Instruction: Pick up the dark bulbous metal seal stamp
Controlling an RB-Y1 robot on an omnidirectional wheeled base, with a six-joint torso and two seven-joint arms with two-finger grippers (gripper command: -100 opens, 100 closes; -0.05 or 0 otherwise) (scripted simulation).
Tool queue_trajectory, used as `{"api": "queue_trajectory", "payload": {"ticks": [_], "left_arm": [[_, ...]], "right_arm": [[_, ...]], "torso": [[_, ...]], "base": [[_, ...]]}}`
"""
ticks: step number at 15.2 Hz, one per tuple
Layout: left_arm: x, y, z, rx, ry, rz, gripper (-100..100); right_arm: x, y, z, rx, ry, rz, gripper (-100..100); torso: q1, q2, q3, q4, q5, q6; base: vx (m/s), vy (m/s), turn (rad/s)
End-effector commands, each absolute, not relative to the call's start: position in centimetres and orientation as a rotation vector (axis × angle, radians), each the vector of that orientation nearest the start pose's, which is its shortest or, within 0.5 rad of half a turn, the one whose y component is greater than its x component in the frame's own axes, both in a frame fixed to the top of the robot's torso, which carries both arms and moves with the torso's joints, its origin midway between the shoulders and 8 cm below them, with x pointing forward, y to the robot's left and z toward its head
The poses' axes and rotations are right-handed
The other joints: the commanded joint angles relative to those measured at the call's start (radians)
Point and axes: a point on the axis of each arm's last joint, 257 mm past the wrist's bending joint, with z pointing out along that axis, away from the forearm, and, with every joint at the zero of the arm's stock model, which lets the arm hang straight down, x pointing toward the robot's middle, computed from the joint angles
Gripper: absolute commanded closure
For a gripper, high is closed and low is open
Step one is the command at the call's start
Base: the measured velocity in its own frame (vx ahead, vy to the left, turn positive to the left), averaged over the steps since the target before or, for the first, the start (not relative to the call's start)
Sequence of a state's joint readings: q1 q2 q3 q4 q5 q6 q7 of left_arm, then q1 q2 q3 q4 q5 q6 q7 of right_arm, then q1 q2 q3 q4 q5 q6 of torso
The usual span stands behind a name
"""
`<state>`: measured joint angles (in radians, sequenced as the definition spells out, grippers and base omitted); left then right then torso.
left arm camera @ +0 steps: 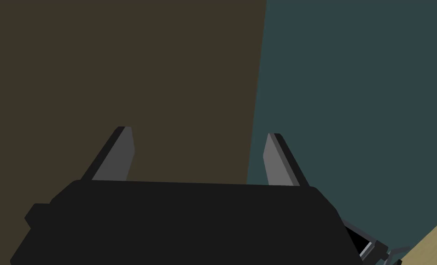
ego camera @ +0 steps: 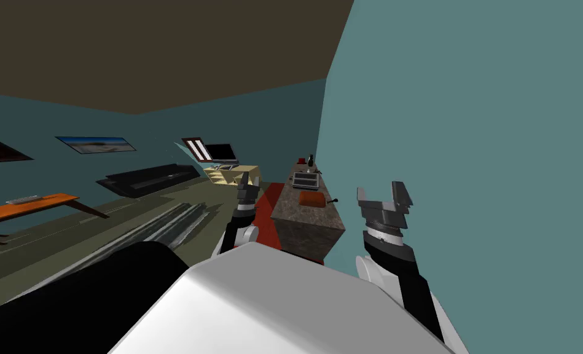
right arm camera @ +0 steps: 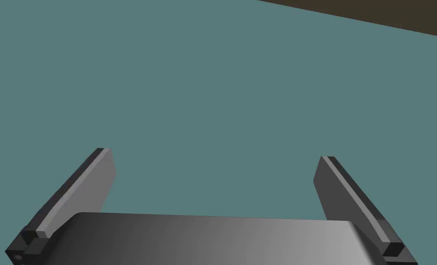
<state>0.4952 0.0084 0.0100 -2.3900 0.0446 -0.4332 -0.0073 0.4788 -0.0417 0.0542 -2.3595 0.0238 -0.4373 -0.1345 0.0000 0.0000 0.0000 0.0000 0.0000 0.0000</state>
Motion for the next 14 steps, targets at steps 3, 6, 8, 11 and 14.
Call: {"api": "queue_trajectory", "payload": {"ticks": [3, 6, 8, 11, 14], "left_arm": [[33.1, 28.2, 6.2, -0.635, 0.561, -1.330, 0], [33.1, 28.2, 6.2, -0.635, 0.561, -1.330, 0], [33.1, 28.2, 6.2, -0.635, 0.560, -1.330, 0], [33.1, 28.2, 6.2, -0.635, 0.561, -1.330, 0], [33.1, 28.2, 6.2, -0.635, 0.560, -1.330, 0]], "right_arm": [[36.0, -23.6, 2.7, 0.580, 0.750, 1.399, -100], [37.3, -22.8, 0.5, 0.522, 0.856, 1.325, -100], [38.0, -22.4, -0.8, 0.486, 0.915, 1.279, -100], [39.5, -21.8, -3.7, 0.396, 1.039, 1.170, -100], [40.3, -21.8, -5.5, 0.346, 1.105, 1.106, -100]], "torso": [[0.001, 0.001, 0.001, 0.000, 0.000, 0.000], [0.002, 0.004, 0.002, 0.001, 0.001, 0.000], [0.004, 0.005, 0.003, 0.001, 0.001, 0.000], [0.003, 0.005, 0.003, 0.001, 0.001, 0.000], [0.004, 0.005, 0.003, 0.001, 0.001, 0.000]], "base": [[-0.038, 0.026, 0.034], [-0.069, 0.042, 0.031], [-0.076, 0.065, 0.045], [-0.061, 0.051, 0.042], [-0.062, 0.059, 0.047]]}}
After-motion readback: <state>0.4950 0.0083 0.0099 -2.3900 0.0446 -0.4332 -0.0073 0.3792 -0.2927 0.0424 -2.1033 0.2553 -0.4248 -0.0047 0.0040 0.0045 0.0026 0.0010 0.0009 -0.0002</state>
